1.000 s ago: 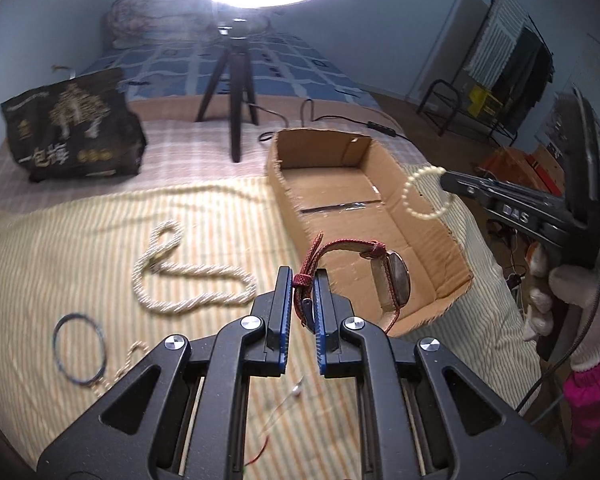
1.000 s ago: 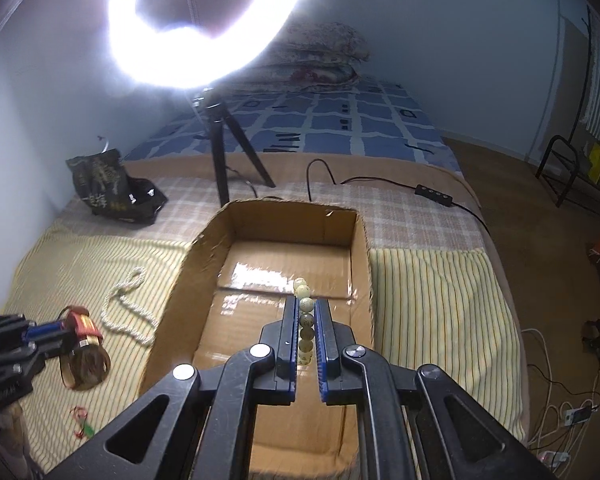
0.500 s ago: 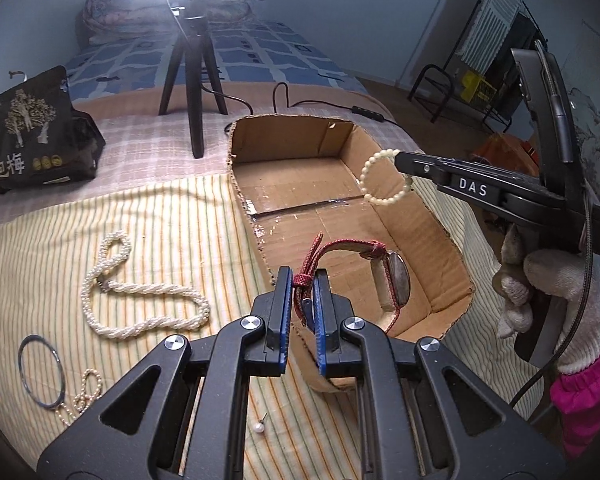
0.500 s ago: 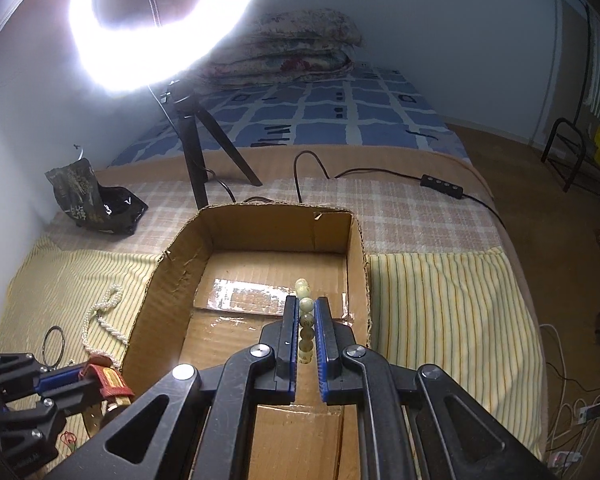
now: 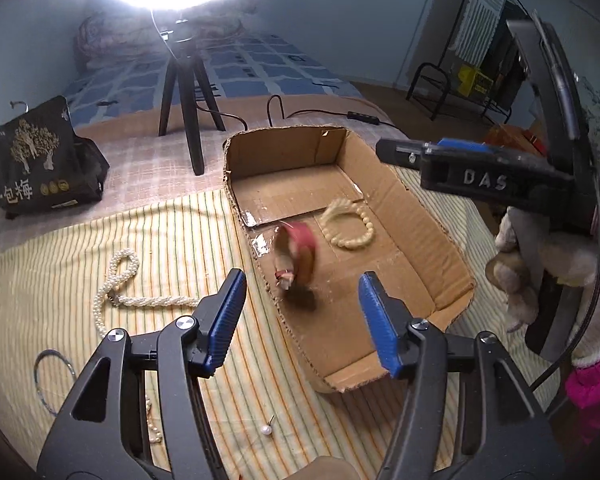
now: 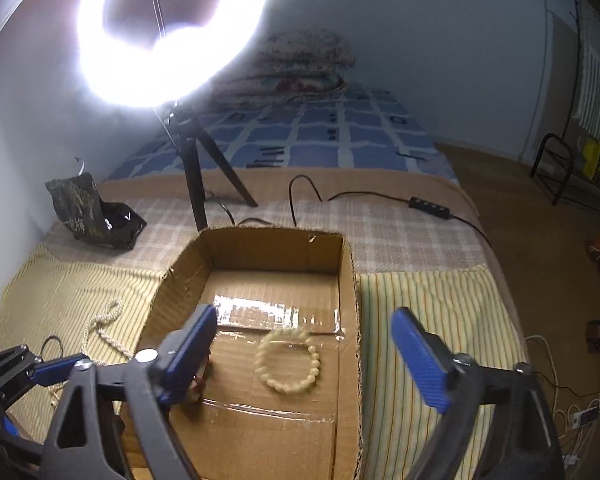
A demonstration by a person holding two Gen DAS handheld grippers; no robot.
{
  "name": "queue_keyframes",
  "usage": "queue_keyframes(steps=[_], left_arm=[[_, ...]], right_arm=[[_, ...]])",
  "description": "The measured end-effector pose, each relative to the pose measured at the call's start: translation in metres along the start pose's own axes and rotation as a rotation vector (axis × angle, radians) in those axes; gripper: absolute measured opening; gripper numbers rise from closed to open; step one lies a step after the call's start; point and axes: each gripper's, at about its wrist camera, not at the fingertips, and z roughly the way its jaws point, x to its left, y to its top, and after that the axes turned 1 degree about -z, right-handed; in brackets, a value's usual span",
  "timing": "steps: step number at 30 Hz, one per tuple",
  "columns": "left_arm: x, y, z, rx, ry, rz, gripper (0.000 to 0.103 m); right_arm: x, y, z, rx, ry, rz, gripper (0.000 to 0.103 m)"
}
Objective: Organize jewelry
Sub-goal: 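Open the left tool to drop the watch while the right tool releases the bracelet into the box, then withdraw both tools from the box toward the black bangle and jade pendant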
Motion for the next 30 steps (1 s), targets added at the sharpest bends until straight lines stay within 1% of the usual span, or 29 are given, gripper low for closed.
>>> queue_keyframes(steps=[3, 5, 11, 18, 25, 28, 30], left_arm=[[0.002, -0.002, -0.005, -0.005, 0.01, 0.0, 0.065], [0.004, -0.003, -0.009, -0.007, 0.009, -0.008, 0.065], [0.01, -0.007, -0.027, -0.022, 0.017, -0.019, 0.065], [0.025, -0.013, -0.061, -0.069, 0.036, -0.06, 0.065], [0.052, -0.029, -0.099, -0.13, 0.077, -0.117, 0.065], [0.065, -0.038, -0.109, -0.129, 0.085, -0.133, 0.065], [0.076, -0.047, -0.117, -0.128, 0.116, -0.138, 0.065]], right_arm=[[0.001, 0.001, -0.008, -0.011, -0.015, 0.006, 0.096], [0.002, 0.001, -0.013, -0.021, -0.027, 0.003, 0.098], [0.01, 0.0, -0.031, -0.042, -0.059, -0.013, 0.098], [0.018, -0.007, -0.06, -0.068, -0.096, -0.016, 0.098], [0.03, -0.019, -0.09, -0.107, -0.144, -0.034, 0.1], [0.037, -0.027, -0.102, -0.125, -0.155, -0.051, 0.101], [0.041, -0.035, -0.11, -0.14, -0.146, -0.049, 0.101]])
